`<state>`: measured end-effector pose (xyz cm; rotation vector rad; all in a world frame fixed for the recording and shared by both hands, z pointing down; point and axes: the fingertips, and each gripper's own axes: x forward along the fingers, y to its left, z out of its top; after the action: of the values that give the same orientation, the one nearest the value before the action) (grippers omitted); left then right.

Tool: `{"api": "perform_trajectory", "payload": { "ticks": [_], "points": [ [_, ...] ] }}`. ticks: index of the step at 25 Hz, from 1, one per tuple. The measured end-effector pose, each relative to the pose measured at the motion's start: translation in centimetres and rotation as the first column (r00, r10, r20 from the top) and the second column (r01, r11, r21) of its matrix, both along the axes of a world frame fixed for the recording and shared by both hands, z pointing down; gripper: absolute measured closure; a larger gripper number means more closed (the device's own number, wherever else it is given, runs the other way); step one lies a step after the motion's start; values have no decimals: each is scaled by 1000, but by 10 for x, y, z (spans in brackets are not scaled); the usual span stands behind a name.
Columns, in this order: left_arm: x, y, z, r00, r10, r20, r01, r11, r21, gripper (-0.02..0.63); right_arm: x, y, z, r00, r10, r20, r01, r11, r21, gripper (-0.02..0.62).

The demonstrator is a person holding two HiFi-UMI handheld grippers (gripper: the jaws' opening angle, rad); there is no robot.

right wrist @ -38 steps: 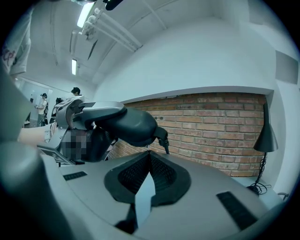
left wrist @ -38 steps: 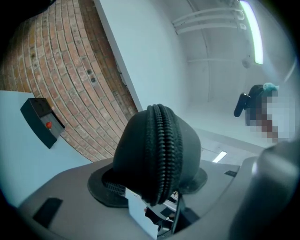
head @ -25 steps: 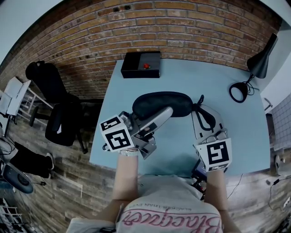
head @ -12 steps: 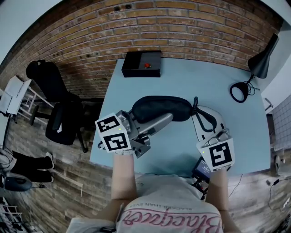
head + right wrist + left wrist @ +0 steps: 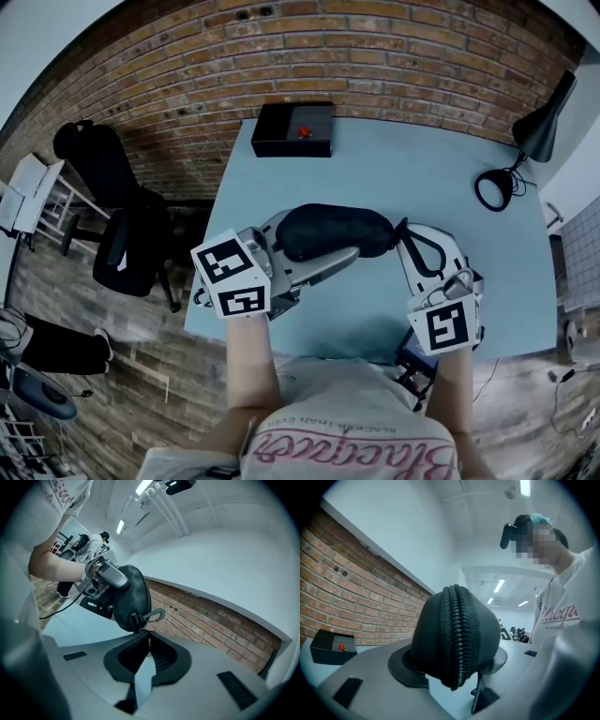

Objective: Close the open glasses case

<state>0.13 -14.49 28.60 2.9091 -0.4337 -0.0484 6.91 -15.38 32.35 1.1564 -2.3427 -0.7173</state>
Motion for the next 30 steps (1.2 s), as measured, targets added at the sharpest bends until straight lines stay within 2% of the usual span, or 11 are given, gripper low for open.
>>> {"api": "perform_trajectory", "payload": {
  "ticks": [7,11,18,20,24,30],
  "points": [
    [10,6,9,987,-17,160,0,994,107,351,3,1,7,998,7,-70,-5,1000,26,574],
    [16,9,8,975,-26,219,-11,987,163,351,7,1,7,995,23,-96,-18,999,45,574],
    [23,14,14,938,-60,341,-22,973,231,350,8,3,11,969,51,-240,-23,993,117,574],
    [27,13,19,915,-81,395,-23,968,250,350,7,3,9,960,63,-272,-21,988,152,574],
    [34,6,40,839,-152,523,-7,957,290,350,-5,5,2,960,53,-274,-3,984,179,574],
    [42,-5,54,769,-230,596,27,944,330,350,-9,5,-7,962,59,-267,-2,978,209,575]
  ]
}}
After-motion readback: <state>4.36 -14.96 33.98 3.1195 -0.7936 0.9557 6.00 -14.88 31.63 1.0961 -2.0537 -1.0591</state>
